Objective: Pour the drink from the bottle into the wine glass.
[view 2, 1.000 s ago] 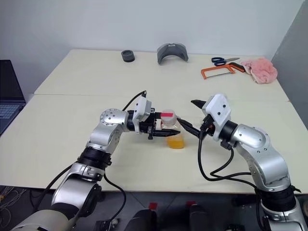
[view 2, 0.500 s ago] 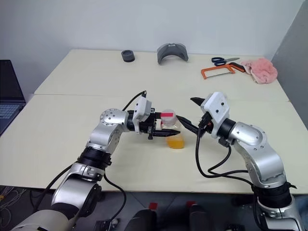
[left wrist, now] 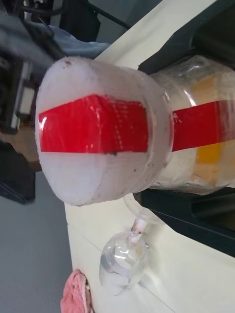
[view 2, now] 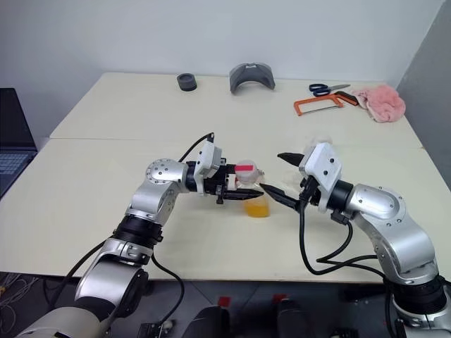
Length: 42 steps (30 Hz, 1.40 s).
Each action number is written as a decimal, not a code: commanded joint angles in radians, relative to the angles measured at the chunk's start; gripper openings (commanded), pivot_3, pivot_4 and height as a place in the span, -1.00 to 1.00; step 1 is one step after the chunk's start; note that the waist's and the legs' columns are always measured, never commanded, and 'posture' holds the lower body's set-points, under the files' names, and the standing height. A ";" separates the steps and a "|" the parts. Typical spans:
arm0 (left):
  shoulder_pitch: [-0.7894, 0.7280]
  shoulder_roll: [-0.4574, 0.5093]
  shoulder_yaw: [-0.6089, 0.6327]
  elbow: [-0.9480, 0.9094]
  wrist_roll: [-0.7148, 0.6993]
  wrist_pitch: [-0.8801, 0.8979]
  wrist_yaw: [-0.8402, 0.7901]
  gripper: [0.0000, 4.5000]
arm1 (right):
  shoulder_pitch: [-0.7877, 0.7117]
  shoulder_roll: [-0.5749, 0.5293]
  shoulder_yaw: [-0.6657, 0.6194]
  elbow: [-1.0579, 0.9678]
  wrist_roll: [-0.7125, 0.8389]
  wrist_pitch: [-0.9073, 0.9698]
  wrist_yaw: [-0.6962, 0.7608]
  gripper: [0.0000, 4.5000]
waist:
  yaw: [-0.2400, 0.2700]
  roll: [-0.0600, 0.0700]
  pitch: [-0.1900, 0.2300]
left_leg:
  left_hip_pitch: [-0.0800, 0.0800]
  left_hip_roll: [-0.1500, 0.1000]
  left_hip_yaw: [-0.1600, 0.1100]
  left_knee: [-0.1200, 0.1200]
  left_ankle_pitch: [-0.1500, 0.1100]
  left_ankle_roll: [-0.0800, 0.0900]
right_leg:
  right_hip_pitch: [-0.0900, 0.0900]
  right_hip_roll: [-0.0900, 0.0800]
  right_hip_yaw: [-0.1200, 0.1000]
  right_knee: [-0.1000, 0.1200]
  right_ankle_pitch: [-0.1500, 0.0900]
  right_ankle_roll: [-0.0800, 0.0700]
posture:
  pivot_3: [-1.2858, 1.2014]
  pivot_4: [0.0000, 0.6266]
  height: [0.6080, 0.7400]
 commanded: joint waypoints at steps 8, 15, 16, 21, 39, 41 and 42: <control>-0.017 0.006 0.009 -0.034 -0.005 -0.021 0.001 -0.04 | 0.012 -0.005 -0.017 -0.062 0.043 0.015 -0.002 0.75 | 0.001 0.000 0.000 | 0.000 0.000 0.000 0.000 0.000 0.000 | 0.000 0.000 0.000 0.000 0.000 0.000 | 0.03 -0.52 1.00; -0.009 0.012 0.011 -0.044 -0.005 -0.021 0.004 -0.04 | -0.003 0.020 -0.017 -0.069 0.075 0.019 -0.021 0.75 | 0.001 0.000 0.000 | 0.000 0.000 0.000 0.000 0.000 0.000 | 0.000 0.000 0.000 0.000 0.000 0.000 | 0.03 -0.52 1.00; -0.008 0.012 0.011 -0.045 -0.005 -0.020 0.004 -0.04 | -0.004 0.021 -0.016 -0.071 0.076 0.019 -0.024 0.75 | 0.001 0.000 0.000 | 0.000 0.000 0.000 0.000 0.000 0.000 | 0.000 0.000 0.000 0.000 0.000 0.000 | 0.03 -0.52 1.00; -0.009 0.010 0.009 -0.046 -0.005 -0.020 0.005 -0.04 | -0.009 0.041 -0.017 -0.074 0.086 0.028 -0.055 0.75 | 0.001 0.000 0.000 | 0.000 0.000 0.000 0.000 0.000 0.000 | 0.000 0.000 0.000 0.000 0.000 0.000 | 0.03 -0.52 1.00; -0.005 -0.011 0.002 -0.041 -0.003 -0.028 0.008 -0.04 | -0.160 0.096 0.096 0.029 0.057 0.076 -0.096 0.75 | 0.000 0.000 0.000 | 0.000 0.000 0.000 0.000 0.000 0.000 | 0.000 0.000 0.000 0.000 0.000 0.000 | 0.03 -0.52 1.00; -0.002 -0.012 0.002 -0.044 -0.002 -0.029 0.009 -0.04 | -0.173 0.105 0.110 0.048 0.036 0.067 -0.094 0.75 | 0.000 0.000 0.000 | 0.000 0.000 0.000 0.000 0.000 0.000 | 0.000 0.000 0.000 0.000 0.000 0.000 | 0.03 -0.52 1.00; 0.000 -0.013 0.002 -0.044 -0.001 -0.029 0.009 -0.04 | -0.178 0.110 0.118 0.058 0.025 0.062 -0.093 0.75 | 0.000 0.000 0.000 | 0.000 0.000 -0.001 0.000 0.000 0.000 | 0.000 0.000 0.000 0.000 0.000 0.000 | 0.03 -0.52 1.00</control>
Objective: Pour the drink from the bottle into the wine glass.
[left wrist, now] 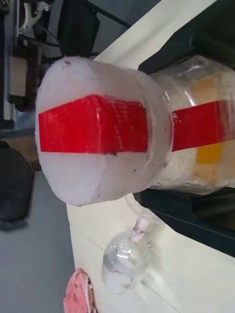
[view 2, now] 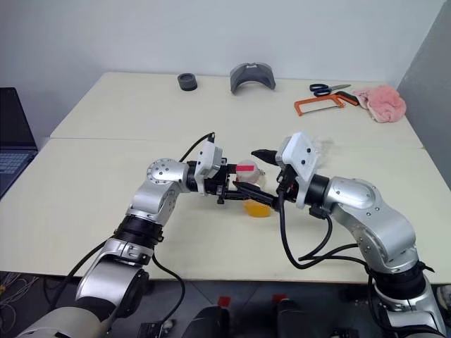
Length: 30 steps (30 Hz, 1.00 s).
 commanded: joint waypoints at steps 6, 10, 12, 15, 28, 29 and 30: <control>0.007 -0.004 0.004 -0.050 -0.007 -0.012 0.011 -0.04 | -0.039 0.027 0.041 0.041 -0.066 -0.061 0.018 0.75 | 0.000 0.000 0.000 | 0.000 0.000 0.000 0.000 0.000 0.000 | 0.000 0.000 0.000 0.000 0.000 0.000 | 0.03 -0.52 1.00; 0.011 -0.001 0.005 -0.056 -0.007 -0.009 0.014 -0.04 | -0.040 0.035 0.045 0.054 -0.075 -0.068 0.024 0.58 | 0.000 0.000 0.000 | 0.000 0.000 0.000 0.000 0.000 0.000 | 0.000 0.000 0.000 0.000 0.000 0.000 | 0.03 -0.52 1.00; 0.013 0.000 0.005 -0.058 -0.007 -0.008 0.015 -0.04 | -0.038 0.039 0.044 0.056 -0.080 -0.070 0.027 0.34 | 0.000 0.000 0.000 | 0.000 0.000 0.000 0.000 0.000 0.000 | 0.000 0.000 0.000 0.000 0.000 0.000 | 0.03 -0.52 1.00; 0.014 0.001 0.004 -0.060 -0.008 -0.007 0.016 -0.04 | -0.037 0.042 0.043 0.058 -0.083 -0.072 0.030 -0.13 | 0.000 0.000 0.000 | 0.000 0.000 -0.001 0.000 0.000 0.000 | 0.000 0.000 0.000 0.000 0.000 0.000 | 0.03 -0.52 1.00; 0.021 0.004 0.000 -0.077 -0.011 0.007 0.021 -0.04 | 0.012 0.111 -0.060 0.025 0.040 -0.062 0.021 -0.18 | 0.000 0.000 0.000 | 0.000 0.001 -0.001 0.000 0.000 0.000 | 0.000 0.000 0.000 0.000 0.000 0.000 | 0.03 -0.52 1.00; 0.021 0.005 0.000 -0.078 -0.012 0.007 0.022 -0.04 | 0.015 0.117 -0.074 0.024 0.061 -0.044 0.017 -0.18 | 0.000 0.000 0.000 | 0.000 0.001 -0.001 0.000 0.000 0.000 | 0.000 0.000 0.000 0.000 0.000 0.000 | 0.03 -0.52 1.00; 0.022 0.005 -0.001 -0.079 -0.013 0.008 0.022 -0.04 | 0.018 0.120 -0.086 0.021 0.082 -0.026 0.015 -0.18 | 0.000 0.000 0.000 | 0.000 0.001 -0.002 0.000 0.000 0.000 | 0.000 -0.001 0.000 0.001 0.000 0.000 | 0.03 -0.52 1.00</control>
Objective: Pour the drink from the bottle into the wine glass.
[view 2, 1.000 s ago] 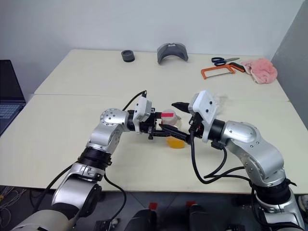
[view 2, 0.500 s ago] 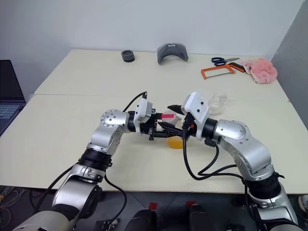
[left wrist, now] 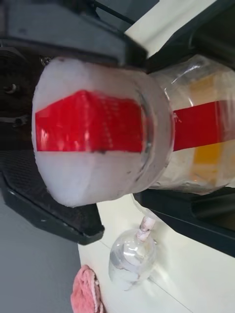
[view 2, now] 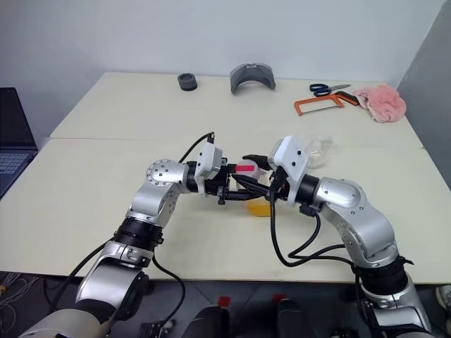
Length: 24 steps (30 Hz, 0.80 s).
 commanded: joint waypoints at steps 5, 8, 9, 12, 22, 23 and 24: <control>0.006 0.007 -0.001 -0.030 -0.002 -0.001 0.004 -0.05 | 0.000 0.007 -0.079 -0.079 0.142 0.070 -0.007 -0.18 | 0.000 0.000 0.000 | 0.000 0.000 0.000 0.000 0.000 0.000 | 0.000 0.000 0.000 0.000 0.000 0.000 | 0.03 -0.52 1.00; 0.007 0.009 -0.001 -0.033 -0.002 0.001 0.004 -0.16 | 0.002 -0.049 -0.023 -0.095 0.062 0.029 0.022 -0.20 | 0.000 0.000 0.000 | 0.000 0.000 0.000 0.000 0.000 0.000 | 0.000 0.000 -0.001 0.000 0.000 0.000 | 0.03 -0.52 1.00; 0.007 0.009 0.000 -0.034 -0.003 0.001 0.004 -0.18 | 0.003 -0.060 -0.009 -0.097 0.043 0.016 0.027 -0.20 | 0.000 0.000 0.000 | 0.000 -0.001 0.000 0.000 0.000 0.000 | 0.000 0.000 0.000 0.000 0.000 0.000 | 0.03 -0.52 1.00; 0.007 0.010 0.000 -0.037 -0.003 0.004 0.004 -0.19 | 0.004 -0.049 -0.007 -0.102 0.053 0.005 0.017 -0.22 | -0.002 0.000 0.000 | 0.000 -0.001 0.001 0.000 0.000 0.000 | 0.000 0.001 0.000 -0.001 0.000 0.000 | 0.03 -0.52 1.00; 0.016 0.010 0.000 -0.047 -0.003 0.007 0.012 -0.19 | 0.005 -0.012 -0.071 -0.105 0.070 -0.046 -0.025 -0.23 | 0.000 0.000 0.000 | 0.000 -0.001 0.000 0.000 0.000 0.000 | 0.000 0.001 0.000 0.000 0.000 0.000 | 0.03 -0.52 1.00; 0.017 0.011 0.001 -0.048 -0.004 0.007 0.013 -0.19 | 0.007 -0.012 -0.081 -0.109 0.079 -0.042 -0.028 -0.23 | 0.000 0.000 0.000 | 0.000 -0.001 0.000 0.000 0.000 0.000 | 0.000 0.001 0.000 0.000 0.000 0.000 | 0.03 -0.52 1.00; 0.017 0.011 0.003 -0.049 -0.004 0.008 0.017 -0.19 | 0.018 -0.023 -0.115 -0.118 0.100 -0.029 -0.034 -0.23 | 0.000 0.000 0.000 | 0.000 -0.001 0.000 0.000 0.000 0.000 | 0.000 0.001 0.000 0.000 0.000 0.000 | 0.03 -0.52 1.00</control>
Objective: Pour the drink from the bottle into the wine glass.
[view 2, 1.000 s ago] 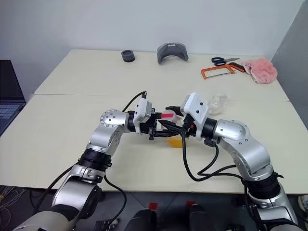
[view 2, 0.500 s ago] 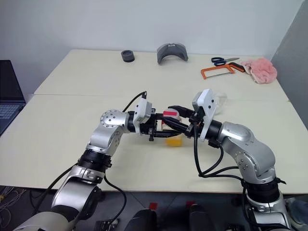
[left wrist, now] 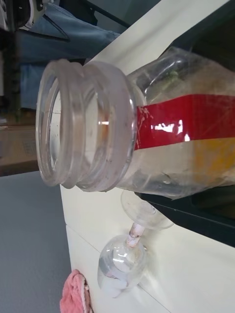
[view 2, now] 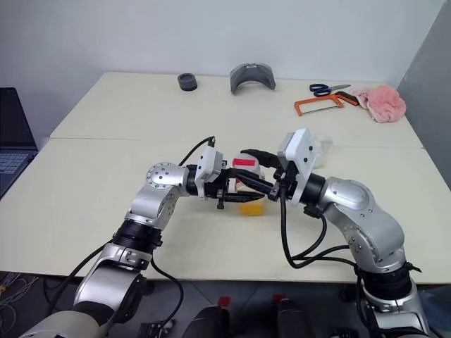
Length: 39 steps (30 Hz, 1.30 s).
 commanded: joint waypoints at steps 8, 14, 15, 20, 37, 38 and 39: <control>0.019 0.012 0.055 -0.068 -0.033 0.016 0.072 -0.19 | 0.311 -0.106 -0.320 -0.044 0.028 -0.017 -0.071 -0.23 | 0.005 0.000 0.000 | 0.000 0.000 0.002 0.000 0.000 0.000 | 0.001 -0.001 0.001 -0.001 0.000 0.000 | 0.03 -0.52 1.00; 0.033 0.032 0.094 -0.100 -0.052 0.050 0.115 -0.19 | 0.542 -0.059 -0.281 0.110 -0.151 -0.177 -0.115 -0.23 | -0.001 0.000 0.000 | 0.001 0.000 0.004 -0.001 0.000 0.000 | 0.001 0.000 0.002 0.000 0.000 0.000 | 0.03 -0.52 1.00; 0.033 0.035 0.099 -0.101 -0.053 0.051 0.122 -0.19 | 0.555 -0.047 -0.276 0.133 -0.163 -0.197 -0.117 -0.23 | -0.001 0.000 0.000 | 0.001 -0.001 0.005 -0.001 0.000 0.000 | 0.001 0.001 0.002 0.000 0.000 0.000 | 0.03 -0.52 1.00; 0.032 0.057 0.142 -0.089 -0.057 0.055 0.170 -0.19 | 0.610 -0.046 -0.260 0.202 -0.204 -0.269 -0.074 0.51 | -0.002 0.000 0.000 | 0.002 0.000 0.004 -0.001 0.000 0.000 | 0.001 0.001 0.003 0.002 0.000 0.000 | 0.03 -0.52 1.00; -0.019 0.141 0.428 0.215 0.024 -0.103 0.724 -0.20 | 0.111 -0.078 0.051 0.048 -0.121 -0.025 0.027 1.00 | -0.013 -0.001 0.000 | 0.003 0.001 0.000 0.000 0.000 0.000 | 0.001 0.002 0.001 0.003 0.000 0.000 | 0.03 -0.52 1.00; -0.024 0.144 0.438 0.235 0.024 -0.114 0.745 -0.20 | 0.055 -0.052 0.089 0.077 -0.140 -0.015 0.020 1.00 | -0.014 -0.001 0.000 | 0.003 0.001 0.000 0.000 0.000 0.000 | 0.001 0.001 0.001 0.003 0.000 0.000 | 0.03 -0.52 1.00; -0.031 0.146 0.446 0.256 0.026 -0.126 0.766 -0.20 | 0.009 -0.029 0.120 0.105 -0.156 -0.010 0.018 1.00 | -0.012 -0.001 0.000 | 0.003 0.001 0.000 0.000 0.000 -0.001 | 0.000 0.000 0.001 0.003 0.000 0.000 | 0.03 -0.52 1.00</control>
